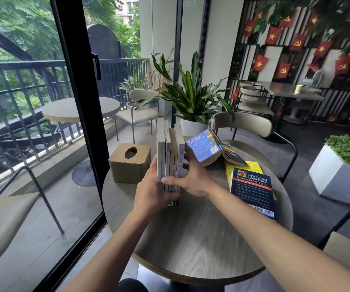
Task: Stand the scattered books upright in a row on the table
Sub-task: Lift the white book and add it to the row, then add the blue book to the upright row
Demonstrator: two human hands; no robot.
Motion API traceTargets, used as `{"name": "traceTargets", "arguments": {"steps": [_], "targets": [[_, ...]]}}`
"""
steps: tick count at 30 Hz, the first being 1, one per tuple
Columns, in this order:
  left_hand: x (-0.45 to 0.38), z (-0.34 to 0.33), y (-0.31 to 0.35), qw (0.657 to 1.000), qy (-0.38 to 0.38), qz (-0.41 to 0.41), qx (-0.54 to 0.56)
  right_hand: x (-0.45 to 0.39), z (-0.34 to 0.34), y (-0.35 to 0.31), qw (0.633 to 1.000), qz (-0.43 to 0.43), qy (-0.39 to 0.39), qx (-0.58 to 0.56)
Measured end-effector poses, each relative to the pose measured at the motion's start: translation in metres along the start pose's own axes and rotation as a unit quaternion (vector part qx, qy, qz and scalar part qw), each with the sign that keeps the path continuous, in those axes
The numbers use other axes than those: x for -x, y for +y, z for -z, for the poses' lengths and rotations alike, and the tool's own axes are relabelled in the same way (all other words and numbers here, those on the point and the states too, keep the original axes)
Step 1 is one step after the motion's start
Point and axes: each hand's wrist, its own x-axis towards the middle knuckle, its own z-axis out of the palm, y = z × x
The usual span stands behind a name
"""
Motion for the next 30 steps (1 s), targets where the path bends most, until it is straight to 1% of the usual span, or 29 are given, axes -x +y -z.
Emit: {"name": "traceTargets", "arguments": {"steps": [4, 9, 15, 18, 22, 25, 27, 30], "targets": [[0.001, 0.0, 0.003, 1.0, 0.0, 0.001, 0.016, -0.001, -0.001, 0.0, 1.0, 0.002, 0.001, 0.012], [0.004, 0.005, 0.012, 0.999, 0.007, -0.017, 0.049, 0.001, -0.002, 0.003, 0.999, 0.027, 0.026, 0.006], [0.004, 0.006, 0.012, 0.998, 0.007, -0.03, 0.056, 0.004, -0.001, 0.002, 0.999, 0.019, 0.026, 0.025], [0.003, 0.004, 0.007, 0.998, 0.003, -0.023, 0.056, 0.006, 0.008, 0.006, 0.995, 0.036, 0.016, 0.09], [0.0, 0.0, 0.002, 0.999, -0.002, -0.011, 0.051, 0.011, 0.03, 0.009, 0.979, 0.045, 0.016, 0.197], [0.0, -0.003, 0.002, 0.999, 0.009, -0.005, 0.04, 0.008, 0.045, 0.013, 0.968, 0.038, 0.053, 0.244], [0.0, -0.005, 0.003, 0.999, 0.019, -0.001, 0.038, 0.001, 0.054, 0.022, 0.956, 0.021, 0.081, 0.28], [0.0, -0.005, 0.003, 0.999, 0.023, 0.002, 0.042, -0.011, 0.066, 0.037, 0.936, -0.016, 0.101, 0.336]]}}
